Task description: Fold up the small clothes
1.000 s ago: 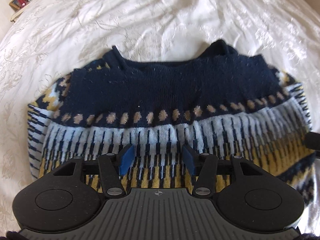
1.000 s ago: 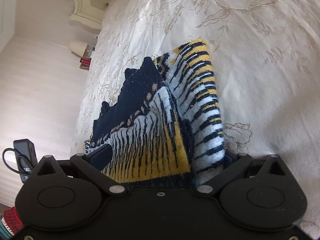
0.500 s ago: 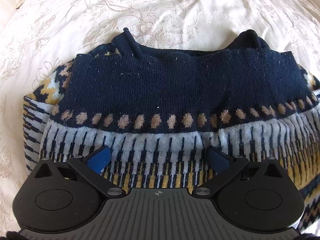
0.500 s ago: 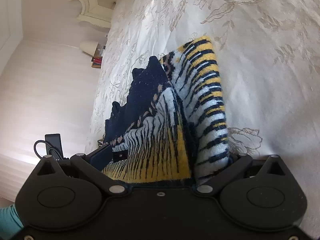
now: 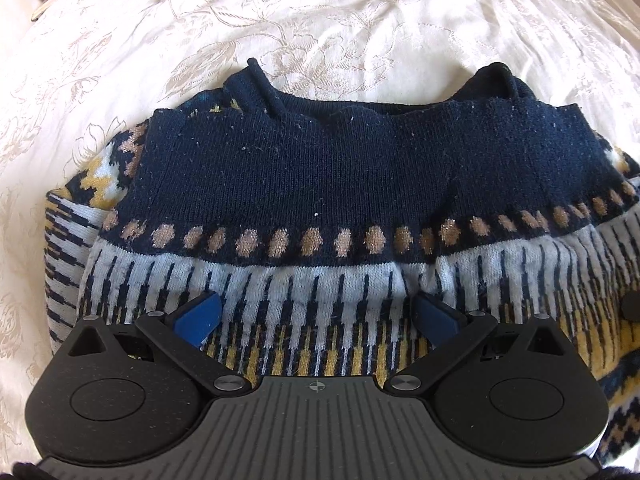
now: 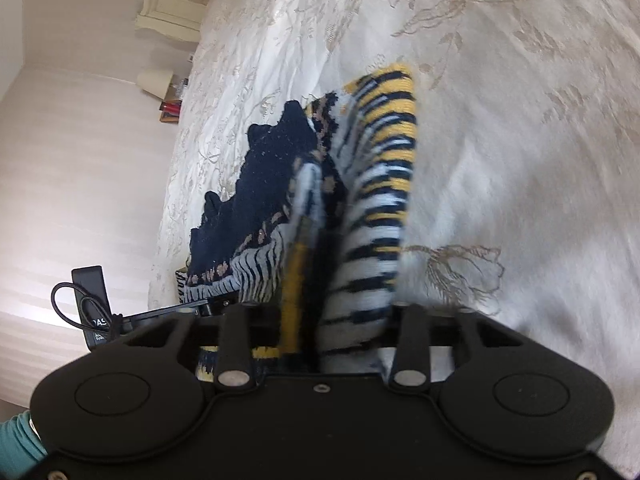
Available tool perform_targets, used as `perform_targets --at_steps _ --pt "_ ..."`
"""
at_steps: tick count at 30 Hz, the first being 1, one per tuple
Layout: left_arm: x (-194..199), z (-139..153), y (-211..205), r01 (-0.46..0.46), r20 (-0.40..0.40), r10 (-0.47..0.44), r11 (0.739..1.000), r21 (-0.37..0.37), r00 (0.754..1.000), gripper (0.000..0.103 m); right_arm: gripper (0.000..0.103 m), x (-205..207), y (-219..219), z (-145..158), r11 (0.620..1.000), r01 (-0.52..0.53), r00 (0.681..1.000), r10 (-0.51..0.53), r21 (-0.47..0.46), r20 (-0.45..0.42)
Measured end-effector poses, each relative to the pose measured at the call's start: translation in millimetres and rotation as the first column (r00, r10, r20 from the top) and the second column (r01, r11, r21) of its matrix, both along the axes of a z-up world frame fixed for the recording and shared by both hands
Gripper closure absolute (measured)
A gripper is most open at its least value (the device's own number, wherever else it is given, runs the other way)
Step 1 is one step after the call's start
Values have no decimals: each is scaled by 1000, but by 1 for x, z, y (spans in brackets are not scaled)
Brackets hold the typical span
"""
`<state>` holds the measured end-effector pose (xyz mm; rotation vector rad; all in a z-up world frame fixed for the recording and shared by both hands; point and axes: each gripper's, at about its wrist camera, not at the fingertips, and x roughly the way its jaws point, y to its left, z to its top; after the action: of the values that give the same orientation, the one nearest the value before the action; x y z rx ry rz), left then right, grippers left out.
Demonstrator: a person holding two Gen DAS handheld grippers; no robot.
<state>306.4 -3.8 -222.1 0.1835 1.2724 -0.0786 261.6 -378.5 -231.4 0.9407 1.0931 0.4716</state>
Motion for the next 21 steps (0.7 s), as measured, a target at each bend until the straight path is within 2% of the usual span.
perform_targets --at_steps 5,7,8,9,15,21 --pt "4 4 6 4 -19 -4 1000 -26 1000 0 63 -1 17 33 990 -3 1000 7 -144 24" --pt "3 13 14 -9 -18 8 998 -54 1000 8 63 -1 25 49 982 -1 999 7 -187 33" --pt "1 19 18 -16 -13 15 998 -68 1000 16 63 -1 30 58 978 -2 999 11 -208 39" --pt "-3 25 23 -23 -9 23 996 -81 1000 18 64 0 34 66 973 -5 999 16 -229 46" --pt "-48 61 72 -48 59 58 987 -154 997 18 64 3 70 110 938 -41 996 65 -343 60" --pt "-102 76 130 -81 63 95 978 -190 993 18 65 8 122 140 902 -78 991 118 -424 69"
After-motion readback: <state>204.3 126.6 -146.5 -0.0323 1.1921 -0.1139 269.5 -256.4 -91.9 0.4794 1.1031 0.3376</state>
